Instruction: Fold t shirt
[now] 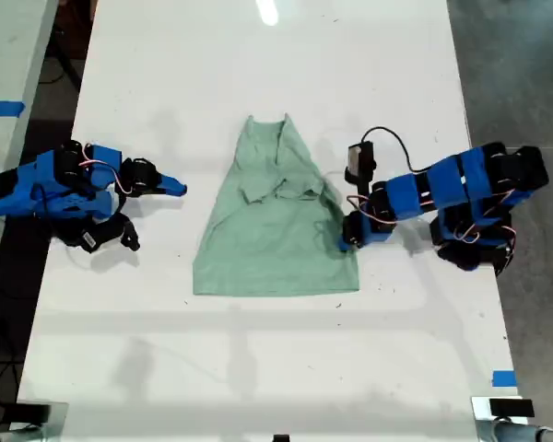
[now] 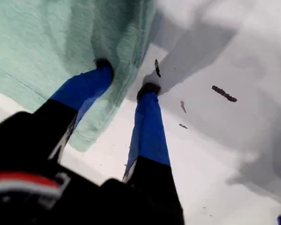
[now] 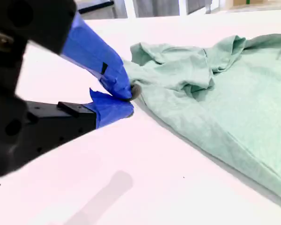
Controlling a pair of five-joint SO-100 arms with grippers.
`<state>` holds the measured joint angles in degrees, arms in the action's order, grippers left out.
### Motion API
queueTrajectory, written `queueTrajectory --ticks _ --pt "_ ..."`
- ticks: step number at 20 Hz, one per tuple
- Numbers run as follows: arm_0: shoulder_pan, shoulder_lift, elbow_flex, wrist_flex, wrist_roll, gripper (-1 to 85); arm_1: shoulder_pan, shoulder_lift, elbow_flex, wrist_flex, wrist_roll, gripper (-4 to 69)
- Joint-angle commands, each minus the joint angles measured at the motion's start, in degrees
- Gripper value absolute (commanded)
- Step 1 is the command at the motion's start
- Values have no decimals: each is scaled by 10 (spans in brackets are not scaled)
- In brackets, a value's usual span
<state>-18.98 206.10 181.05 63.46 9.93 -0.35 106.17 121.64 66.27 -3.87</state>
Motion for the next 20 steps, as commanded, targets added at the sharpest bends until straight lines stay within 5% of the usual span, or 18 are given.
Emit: queueTrajectory --ticks 1,4,13,16,20 --pt "0 4 0 -11 0 -2 7 -1 0 -5 -8 29" --pt "0 4 0 -11 0 -2 11 2 -18 18 -9 12" --pt "-2 4 0 -11 0 -2 8 -99 -439 269 -97 10" --pt "-2 4 0 -11 0 -2 -14 -232 -588 277 -121 9" --pt "-2 4 0 -11 0 -2 -29 -346 -636 207 -144 9"
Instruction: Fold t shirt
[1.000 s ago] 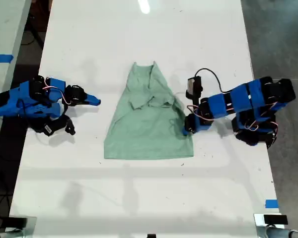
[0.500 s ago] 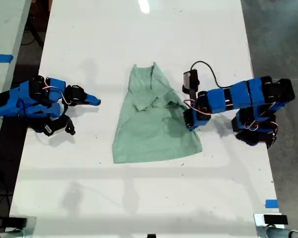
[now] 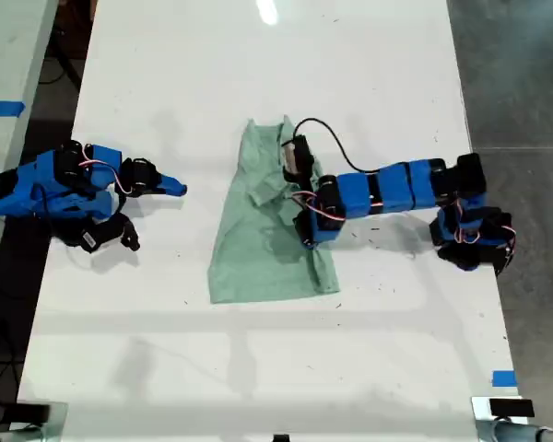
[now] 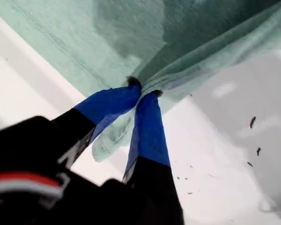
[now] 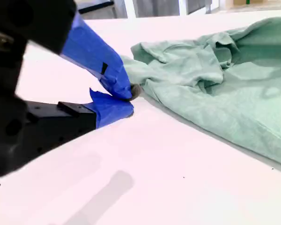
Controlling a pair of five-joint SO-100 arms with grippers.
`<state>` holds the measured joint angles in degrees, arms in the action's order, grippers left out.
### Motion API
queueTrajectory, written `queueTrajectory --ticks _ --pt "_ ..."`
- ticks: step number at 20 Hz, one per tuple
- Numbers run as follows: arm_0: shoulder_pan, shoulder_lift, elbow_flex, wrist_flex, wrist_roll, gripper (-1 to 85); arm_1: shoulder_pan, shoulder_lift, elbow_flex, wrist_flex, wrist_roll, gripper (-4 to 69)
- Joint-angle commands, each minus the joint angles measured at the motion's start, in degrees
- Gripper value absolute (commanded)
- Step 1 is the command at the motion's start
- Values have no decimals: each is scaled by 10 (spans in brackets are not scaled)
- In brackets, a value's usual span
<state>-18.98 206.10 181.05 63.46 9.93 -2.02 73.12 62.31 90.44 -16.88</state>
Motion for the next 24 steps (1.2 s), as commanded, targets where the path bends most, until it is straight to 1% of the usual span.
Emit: queueTrajectory --ticks 1,5,6,7,8,9,11,12,16,19,21,22,23,24 --pt "-2 4 0 -11 0 -2 -15 -33 -43 -54 -20 9" --pt "-2 4 0 -11 0 -2 -24 -86 -47 -118 -47 13" --pt "-2 4 0 -11 0 -2 -28 -88 -47 -130 -54 86" --pt "-2 4 0 -11 0 -2 -31 -86 -47 -139 -56 211" --pt "-2 4 0 -11 0 -2 -33 -82 -49 -142 -62 275" --pt "-2 4 0 -11 0 -2 -34 -73 -50 -139 -68 279" --pt "-2 4 0 -11 0 -2 -33 -45 -50 -121 -69 275" --pt "-2 4 0 -11 0 -2 -33 -24 -47 -112 -69 242" --pt "-2 4 0 -11 0 -2 -24 106 -25 -56 -67 198" --pt "-2 4 0 -11 0 -2 -8 253 34 -13 -51 176" --pt "-1 4 0 -11 0 -2 16 357 118 11 -32 163" --pt "-1 4 0 -11 0 -2 33 413 183 13 -22 148" --pt "-1 4 0 -11 0 -2 55 474 265 1 -11 119" --pt "-1 4 0 -11 0 -2 76 537 365 -36 -11 96"
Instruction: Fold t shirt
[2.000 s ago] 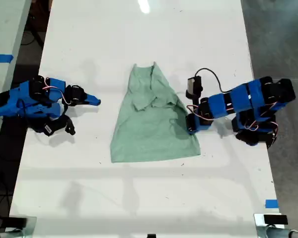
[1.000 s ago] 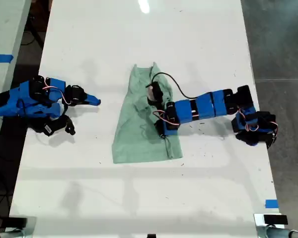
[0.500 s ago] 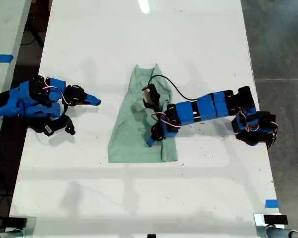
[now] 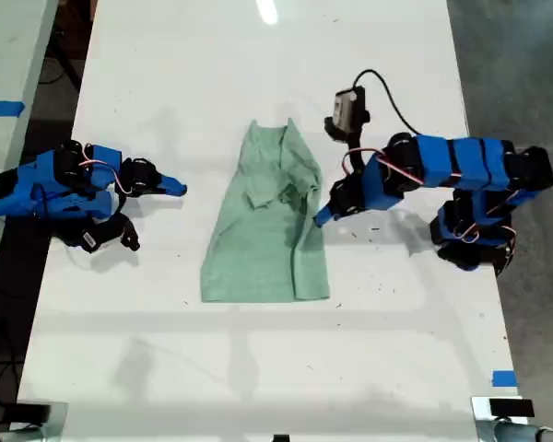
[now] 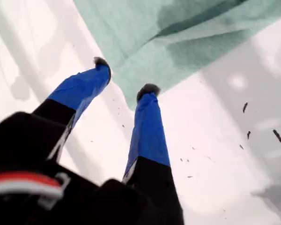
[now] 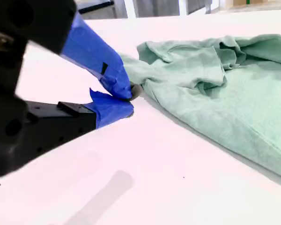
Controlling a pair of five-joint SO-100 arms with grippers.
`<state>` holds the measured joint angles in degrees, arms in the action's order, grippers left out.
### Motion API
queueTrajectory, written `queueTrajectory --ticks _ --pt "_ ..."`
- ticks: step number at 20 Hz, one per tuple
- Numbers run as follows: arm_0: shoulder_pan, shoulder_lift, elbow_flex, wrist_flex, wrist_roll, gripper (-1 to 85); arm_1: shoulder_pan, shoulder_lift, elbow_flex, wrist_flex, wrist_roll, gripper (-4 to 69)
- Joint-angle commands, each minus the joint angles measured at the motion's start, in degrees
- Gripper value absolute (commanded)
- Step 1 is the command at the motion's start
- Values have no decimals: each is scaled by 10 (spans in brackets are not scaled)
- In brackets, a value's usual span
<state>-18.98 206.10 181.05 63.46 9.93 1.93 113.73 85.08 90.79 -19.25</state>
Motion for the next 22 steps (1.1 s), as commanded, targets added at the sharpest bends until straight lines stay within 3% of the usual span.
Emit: queueTrajectory --ticks 1,4,6,7,9,15,22 --pt "-1 4 0 -11 0 -2 54 198 245 -91 8 62" --pt "-1 4 0 -11 0 -2 91 418 541 -231 -47 11" --pt "-3 4 0 -11 0 -2 104 606 700 -261 -73 11" --pt "-4 4 0 -11 0 -2 108 691 766 -263 -86 11" --pt "-4 4 0 -11 0 -2 111 858 859 -201 -92 11" --pt "-3 4 2 -11 -1 -2 179 872 927 -181 -95 11" --pt "-4 4 2 -12 -1 -2 174 872 926 -169 -49 19"
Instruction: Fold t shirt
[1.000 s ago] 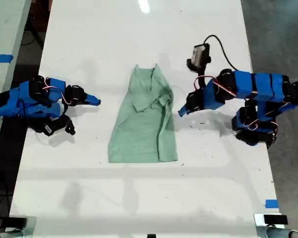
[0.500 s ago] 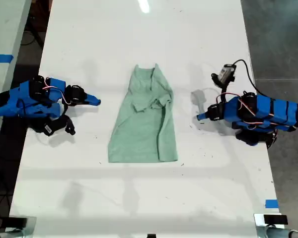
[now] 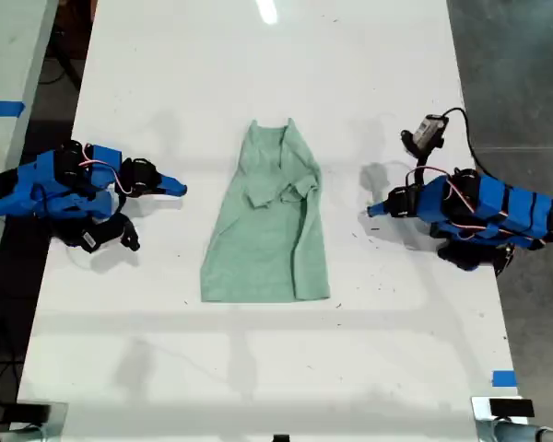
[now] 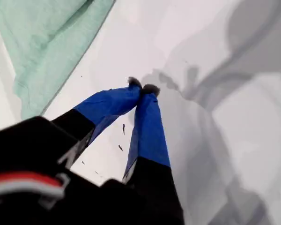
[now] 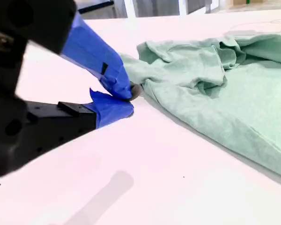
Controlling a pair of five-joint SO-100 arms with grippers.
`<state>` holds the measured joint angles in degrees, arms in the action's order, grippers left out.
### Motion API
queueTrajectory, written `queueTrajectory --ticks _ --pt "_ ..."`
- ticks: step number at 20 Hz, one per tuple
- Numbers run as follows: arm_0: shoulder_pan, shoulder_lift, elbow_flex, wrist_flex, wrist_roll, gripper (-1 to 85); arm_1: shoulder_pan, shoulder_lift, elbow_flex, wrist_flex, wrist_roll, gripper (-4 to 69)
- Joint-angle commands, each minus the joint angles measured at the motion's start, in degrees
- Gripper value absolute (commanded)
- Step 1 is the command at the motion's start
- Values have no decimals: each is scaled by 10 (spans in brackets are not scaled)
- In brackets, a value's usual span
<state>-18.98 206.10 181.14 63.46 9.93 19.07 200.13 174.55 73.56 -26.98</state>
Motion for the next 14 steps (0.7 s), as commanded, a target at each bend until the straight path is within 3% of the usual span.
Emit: queueTrajectory --ticks 1,8,14 --pt "-5 4 1 -12 -1 -2 -5 8 33 4 47 15" --pt "-10 4 4 -16 1 -2 5 8 33 18 59 41" --pt "-3 4 4 -16 1 -2 10 8 33 30 69 11"
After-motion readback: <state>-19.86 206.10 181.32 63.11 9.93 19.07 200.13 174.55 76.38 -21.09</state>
